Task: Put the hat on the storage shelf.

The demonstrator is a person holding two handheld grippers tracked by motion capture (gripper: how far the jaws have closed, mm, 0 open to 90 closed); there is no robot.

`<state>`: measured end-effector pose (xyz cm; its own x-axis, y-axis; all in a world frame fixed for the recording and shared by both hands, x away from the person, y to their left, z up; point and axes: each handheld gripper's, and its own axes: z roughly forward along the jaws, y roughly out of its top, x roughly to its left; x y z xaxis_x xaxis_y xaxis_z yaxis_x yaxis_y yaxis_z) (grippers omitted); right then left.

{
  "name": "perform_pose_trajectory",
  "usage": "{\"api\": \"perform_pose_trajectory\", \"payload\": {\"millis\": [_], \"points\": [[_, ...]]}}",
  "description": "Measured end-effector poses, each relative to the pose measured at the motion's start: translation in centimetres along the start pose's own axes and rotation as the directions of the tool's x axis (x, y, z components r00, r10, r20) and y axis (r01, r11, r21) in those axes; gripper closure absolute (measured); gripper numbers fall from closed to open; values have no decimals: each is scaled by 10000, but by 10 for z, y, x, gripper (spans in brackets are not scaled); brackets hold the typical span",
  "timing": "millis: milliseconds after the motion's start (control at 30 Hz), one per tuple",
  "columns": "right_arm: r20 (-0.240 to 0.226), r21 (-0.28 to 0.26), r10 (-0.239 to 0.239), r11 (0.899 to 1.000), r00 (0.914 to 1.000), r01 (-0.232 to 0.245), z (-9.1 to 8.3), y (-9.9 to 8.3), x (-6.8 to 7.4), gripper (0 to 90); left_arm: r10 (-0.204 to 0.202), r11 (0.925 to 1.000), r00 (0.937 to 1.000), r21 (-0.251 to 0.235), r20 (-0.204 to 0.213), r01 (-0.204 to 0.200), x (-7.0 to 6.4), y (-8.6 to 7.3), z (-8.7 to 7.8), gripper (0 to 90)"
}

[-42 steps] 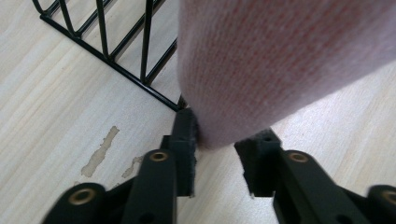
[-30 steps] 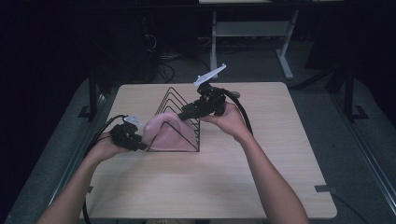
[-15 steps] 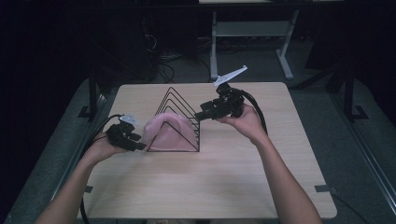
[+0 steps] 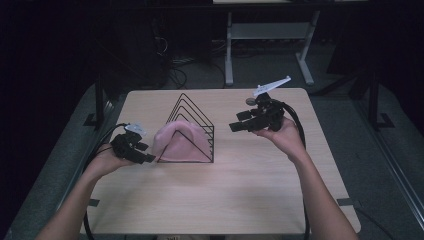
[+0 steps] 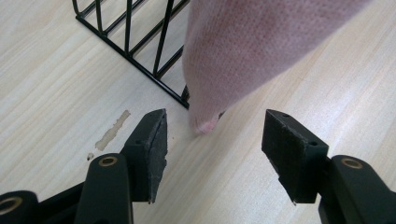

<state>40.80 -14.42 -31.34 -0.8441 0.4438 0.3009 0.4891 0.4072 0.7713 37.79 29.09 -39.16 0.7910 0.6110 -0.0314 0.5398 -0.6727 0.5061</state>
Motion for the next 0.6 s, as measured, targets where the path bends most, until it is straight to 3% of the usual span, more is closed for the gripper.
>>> {"api": "perform_pose_trajectory", "payload": {"millis": [600], "points": [[831, -33, 890, 9960, 9926, -890, -30, -55, -14, 284, -91, 9995, 9999, -291, -96, 88, -6, -10, -6, 350]]}}
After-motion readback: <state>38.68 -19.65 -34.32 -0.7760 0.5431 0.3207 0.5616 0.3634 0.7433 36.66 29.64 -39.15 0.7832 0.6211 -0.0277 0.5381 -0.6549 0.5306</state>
